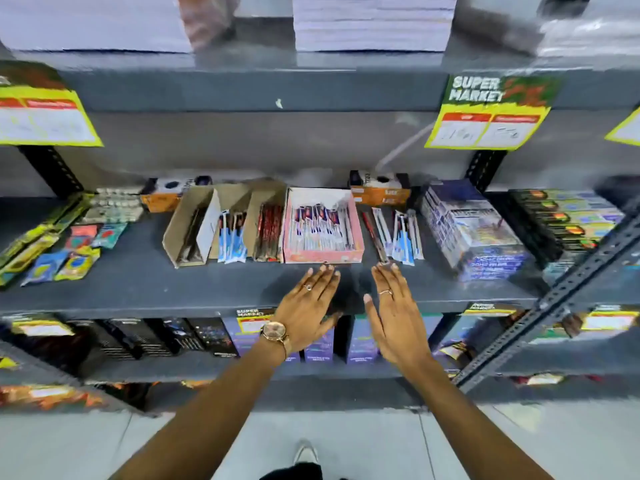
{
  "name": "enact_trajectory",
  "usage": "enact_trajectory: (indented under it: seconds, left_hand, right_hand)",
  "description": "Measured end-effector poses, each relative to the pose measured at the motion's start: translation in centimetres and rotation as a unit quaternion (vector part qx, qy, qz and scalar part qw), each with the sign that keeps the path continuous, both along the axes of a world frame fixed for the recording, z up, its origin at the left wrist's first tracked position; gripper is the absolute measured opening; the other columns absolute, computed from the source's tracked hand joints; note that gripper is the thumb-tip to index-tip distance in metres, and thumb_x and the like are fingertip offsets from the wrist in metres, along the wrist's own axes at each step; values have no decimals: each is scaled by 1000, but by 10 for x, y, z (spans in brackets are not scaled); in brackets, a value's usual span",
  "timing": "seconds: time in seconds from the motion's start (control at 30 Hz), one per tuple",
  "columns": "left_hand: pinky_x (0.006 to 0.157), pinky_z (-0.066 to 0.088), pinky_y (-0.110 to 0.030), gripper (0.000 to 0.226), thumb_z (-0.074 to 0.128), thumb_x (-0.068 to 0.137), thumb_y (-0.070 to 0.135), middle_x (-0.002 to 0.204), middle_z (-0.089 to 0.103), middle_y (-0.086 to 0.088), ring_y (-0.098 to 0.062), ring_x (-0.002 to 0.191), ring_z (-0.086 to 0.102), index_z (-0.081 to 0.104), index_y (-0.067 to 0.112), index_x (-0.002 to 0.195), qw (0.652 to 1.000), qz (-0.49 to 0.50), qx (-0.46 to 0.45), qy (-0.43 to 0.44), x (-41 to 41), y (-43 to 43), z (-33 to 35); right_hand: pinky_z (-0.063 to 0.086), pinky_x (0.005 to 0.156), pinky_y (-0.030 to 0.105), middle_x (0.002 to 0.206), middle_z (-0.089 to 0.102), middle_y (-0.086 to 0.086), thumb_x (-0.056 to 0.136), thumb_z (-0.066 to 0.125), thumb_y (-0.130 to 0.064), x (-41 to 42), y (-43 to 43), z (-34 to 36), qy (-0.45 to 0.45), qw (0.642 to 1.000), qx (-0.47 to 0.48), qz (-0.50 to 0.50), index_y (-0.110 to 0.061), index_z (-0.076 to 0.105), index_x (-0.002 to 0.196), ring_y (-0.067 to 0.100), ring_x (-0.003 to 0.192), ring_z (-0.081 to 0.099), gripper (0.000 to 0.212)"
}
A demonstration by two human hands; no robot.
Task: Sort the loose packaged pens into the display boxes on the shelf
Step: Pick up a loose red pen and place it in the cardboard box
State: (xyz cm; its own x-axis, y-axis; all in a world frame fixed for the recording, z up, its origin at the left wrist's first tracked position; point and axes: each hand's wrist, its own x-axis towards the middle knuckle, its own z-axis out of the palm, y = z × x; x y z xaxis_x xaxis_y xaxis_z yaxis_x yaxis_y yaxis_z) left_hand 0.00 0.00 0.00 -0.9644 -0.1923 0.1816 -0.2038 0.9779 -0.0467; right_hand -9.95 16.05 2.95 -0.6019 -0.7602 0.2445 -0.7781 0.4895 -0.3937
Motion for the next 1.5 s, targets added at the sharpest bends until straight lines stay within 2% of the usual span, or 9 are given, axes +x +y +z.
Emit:
enact_trajectory:
  seconds: [0.17, 0.37, 0.47, 0.6, 0.73, 0.87, 1.1, 1.3, 1.5]
  left_hand:
    - [114, 26, -47, 84, 48, 85, 61, 149, 35, -19, -33, 139, 31, 36, 0, 142, 998, -34, -33, -48, -23, -18, -15]
    - [110, 33, -50, 87, 27, 87, 66, 145, 42, -20, -34, 135, 37, 40, -2, 140, 999, -5, -17, -41, -25, -24, -29]
    - [112, 27, -49, 86, 22, 89, 66, 143, 45, -20, -34, 134, 40, 42, -3, 138, 1000, 0, -8, -11, -27, -24, -34]
    - [107, 36, -51, 79, 23, 93, 60, 142, 46, -19, -34, 133, 41, 43, -2, 138, 1000, 18, 3, -8, -25, -21, -31]
    - [106, 38, -53, 66, 28, 94, 46, 139, 51, -20, -35, 130, 45, 47, -2, 135, 996, 80, 30, 8, -22, -16, -25]
    - [107, 37, -52, 57, 31, 94, 34, 133, 55, -22, -37, 128, 47, 51, -5, 131, 990, 133, 40, 33, -23, -10, -24]
    - [109, 35, -51, 58, 33, 93, 35, 136, 52, -23, -37, 131, 44, 50, -6, 131, 985, 148, 69, 54, -20, -12, -28]
    - [109, 35, -52, 58, 32, 93, 35, 136, 52, -23, -37, 131, 43, 49, -5, 133, 986, 145, 62, 58, -20, -12, -32]
    - [110, 33, -52, 59, 31, 93, 36, 138, 50, -23, -37, 132, 42, 47, -4, 134, 986, 143, 41, 80, -20, -13, -35]
  right_hand:
    - [26, 117, 41, 143, 45, 17, 96, 41, -17, -47, -25, -7, 27, 997, 13, -73, 0, 41, 138, 34, 138, 32, 46]
    - [44, 89, 42, 120, 63, 15, 93, 47, -16, -102, -49, 0, 12, 988, 20, -156, -5, 59, 118, 36, 106, 48, 30]
    - [49, 80, 39, 108, 69, 15, 93, 49, -22, -124, -60, 7, -19, 986, 30, -165, -8, 66, 108, 37, 103, 54, 26]
    - [57, 74, 40, 94, 73, 15, 89, 54, -25, -141, -80, 13, -66, 987, 57, -138, -12, 72, 96, 35, 96, 64, 23]
    - [50, 68, 32, 85, 73, 12, 84, 62, -40, -148, -97, 16, -81, 982, 101, -135, -13, 70, 83, 33, 86, 67, 27]
    - [52, 76, 35, 92, 71, 11, 78, 66, -50, -154, -110, 20, -97, 969, 181, -140, -11, 66, 89, 30, 88, 67, 40]
    - [51, 85, 39, 108, 67, 17, 83, 66, -32, -152, -123, 23, -138, 953, 212, -166, -4, 59, 106, 35, 103, 64, 37]
    - [50, 83, 36, 102, 68, 14, 76, 72, -37, -155, -119, 24, -218, 945, 150, -189, -8, 63, 93, 33, 99, 65, 34]
    - [53, 76, 36, 86, 71, 16, 74, 78, -16, -151, -98, 27, -375, 908, -99, -157, -12, 63, 75, 16, 72, 69, 15]
